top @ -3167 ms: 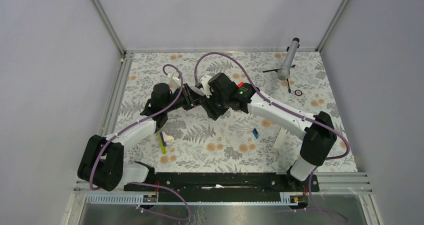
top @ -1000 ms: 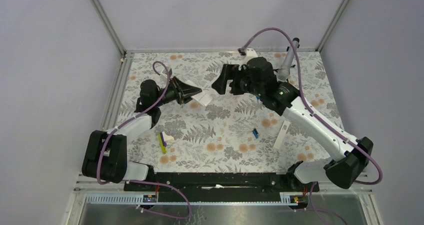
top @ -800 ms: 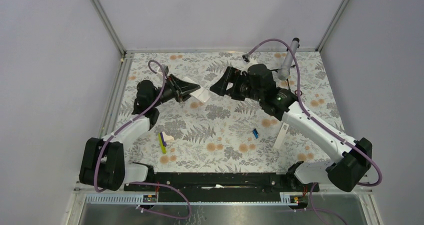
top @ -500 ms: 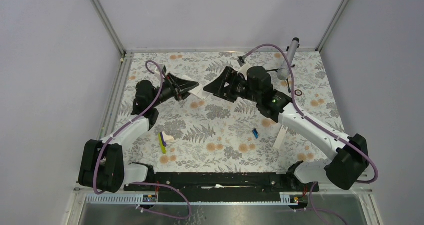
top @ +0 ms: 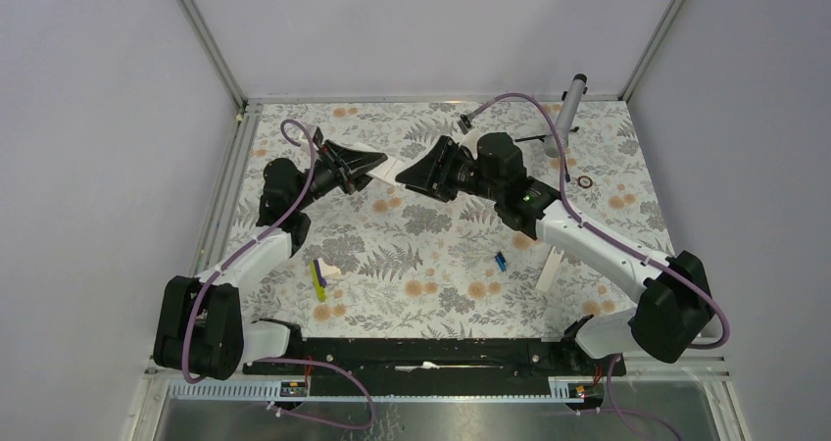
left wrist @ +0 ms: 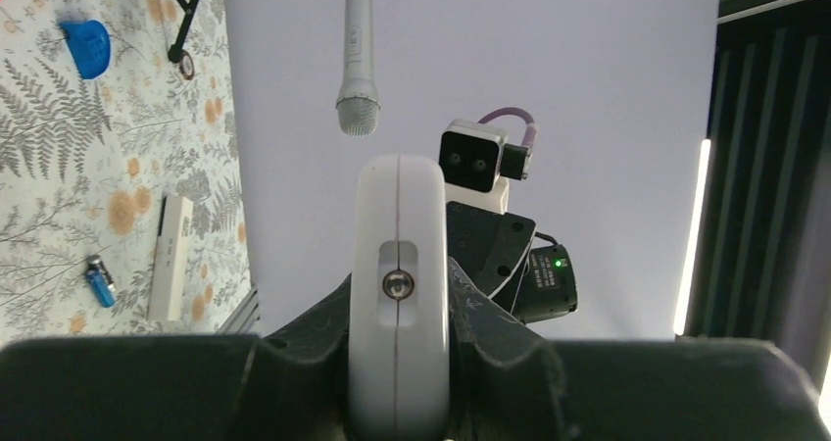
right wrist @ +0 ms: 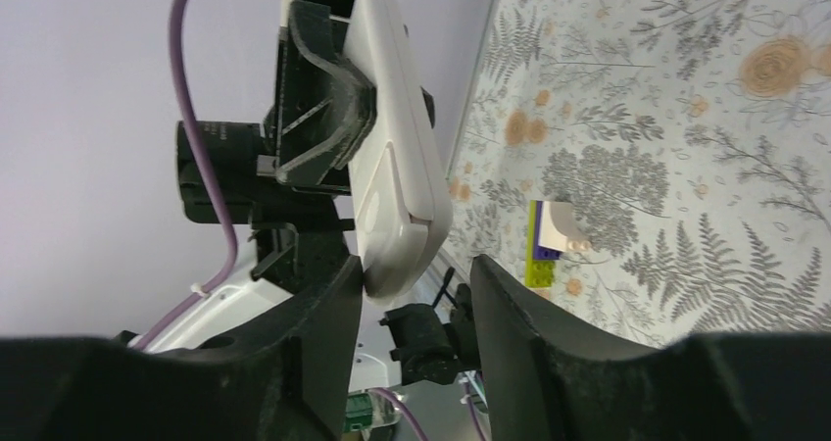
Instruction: Load the batteries into the remote control
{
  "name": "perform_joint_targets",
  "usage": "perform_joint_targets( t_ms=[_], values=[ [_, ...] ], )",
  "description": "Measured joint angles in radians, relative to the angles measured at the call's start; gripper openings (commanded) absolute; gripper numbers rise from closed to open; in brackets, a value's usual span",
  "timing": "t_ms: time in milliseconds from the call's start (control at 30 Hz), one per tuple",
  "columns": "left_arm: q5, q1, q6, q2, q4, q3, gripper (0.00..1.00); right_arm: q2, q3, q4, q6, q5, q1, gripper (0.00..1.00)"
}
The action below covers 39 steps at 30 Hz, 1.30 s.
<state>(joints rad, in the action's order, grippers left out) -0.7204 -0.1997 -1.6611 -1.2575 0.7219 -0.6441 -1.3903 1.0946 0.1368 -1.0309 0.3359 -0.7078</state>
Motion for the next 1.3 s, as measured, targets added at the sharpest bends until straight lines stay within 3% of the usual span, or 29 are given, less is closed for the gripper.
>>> perform_joint_targets(
  t_ms=[700,1300],
  values=[
    [0.062,-0.016,-0.043,-0.019,0.078,0.0,0.0,-0.077,0.008,0.159,-0.132,0.051,0.011,0.26],
    [0.138,-0.032,0.057,-0.021,0.184,0.0,0.0,-0.124,0.007,0.284,-0.187,0.129,0.024,0.22]
  ],
)
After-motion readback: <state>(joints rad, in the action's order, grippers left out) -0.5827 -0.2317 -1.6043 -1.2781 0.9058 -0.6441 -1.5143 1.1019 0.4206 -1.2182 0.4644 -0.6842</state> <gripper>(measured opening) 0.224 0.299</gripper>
